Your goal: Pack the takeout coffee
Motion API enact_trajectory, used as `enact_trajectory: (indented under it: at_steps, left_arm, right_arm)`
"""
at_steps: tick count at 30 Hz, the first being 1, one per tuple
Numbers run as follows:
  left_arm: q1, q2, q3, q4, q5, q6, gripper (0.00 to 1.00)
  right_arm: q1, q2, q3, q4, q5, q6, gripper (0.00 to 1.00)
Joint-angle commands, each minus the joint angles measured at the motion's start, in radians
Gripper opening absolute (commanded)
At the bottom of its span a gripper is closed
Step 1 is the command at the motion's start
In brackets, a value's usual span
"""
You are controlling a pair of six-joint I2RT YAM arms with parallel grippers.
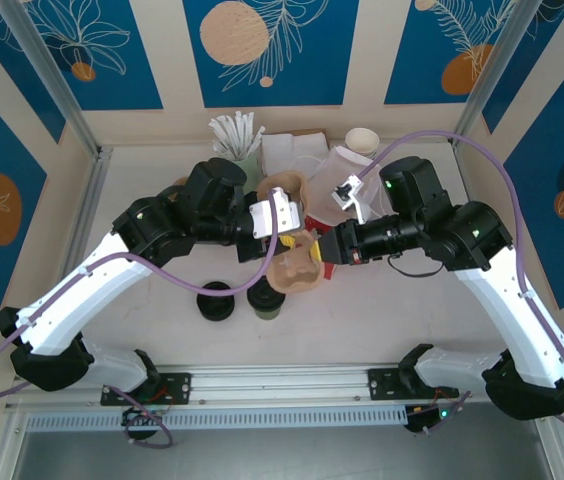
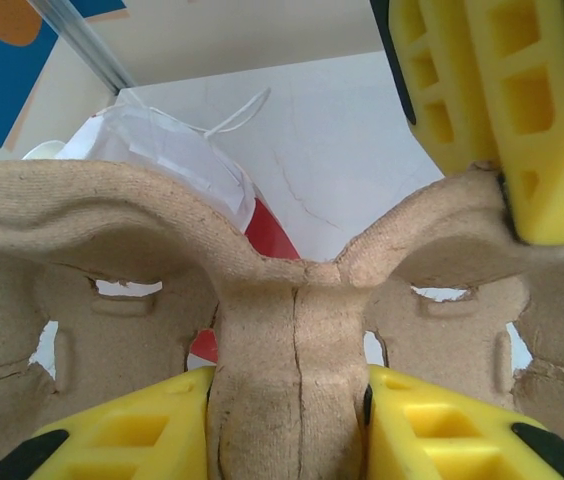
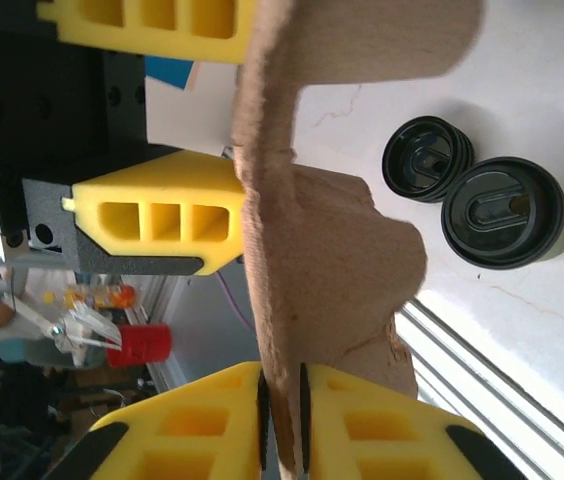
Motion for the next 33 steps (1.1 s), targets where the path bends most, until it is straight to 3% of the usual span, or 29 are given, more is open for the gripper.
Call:
enact_trajectory:
  at_steps: [1,8,14,17,23,33]
  left_arm:
    - [-0.003,0.004,0.003,0.038,-0.022,-0.019,0.36]
    - [-0.003,0.027,0.026,0.035,-0.033,-0.032,0.36]
    - [-0.003,0.037,0.03,0.052,-0.04,-0.051,0.36]
    - [-0.003,0.04,0.033,0.069,-0.03,-0.08,0.36]
    - [-0.003,0.059,0.039,0.11,-0.004,-0.109,0.36]
    - [-0.003,0.115,0.098,0.115,0.018,-0.146,0.36]
  right_arm:
    - [-0.044,-0.052,-0.005,-0.04,0.023,-0.006,0.29]
    - [-0.259,-0.102,-0.02,-0.07,0.111,-0.01,0.35]
    - [-0.375,-0.056,-0.055,-0.063,0.411,0.027,0.34]
    - [-0.41,-0.018,-0.069,-0.006,0.479,0.031,0.34]
    - [-0.439,0.098,-0.083,0.062,0.535,0.024,0.34]
    - [-0.465,0.203,-0.133,0.135,0.488,0.035,0.37]
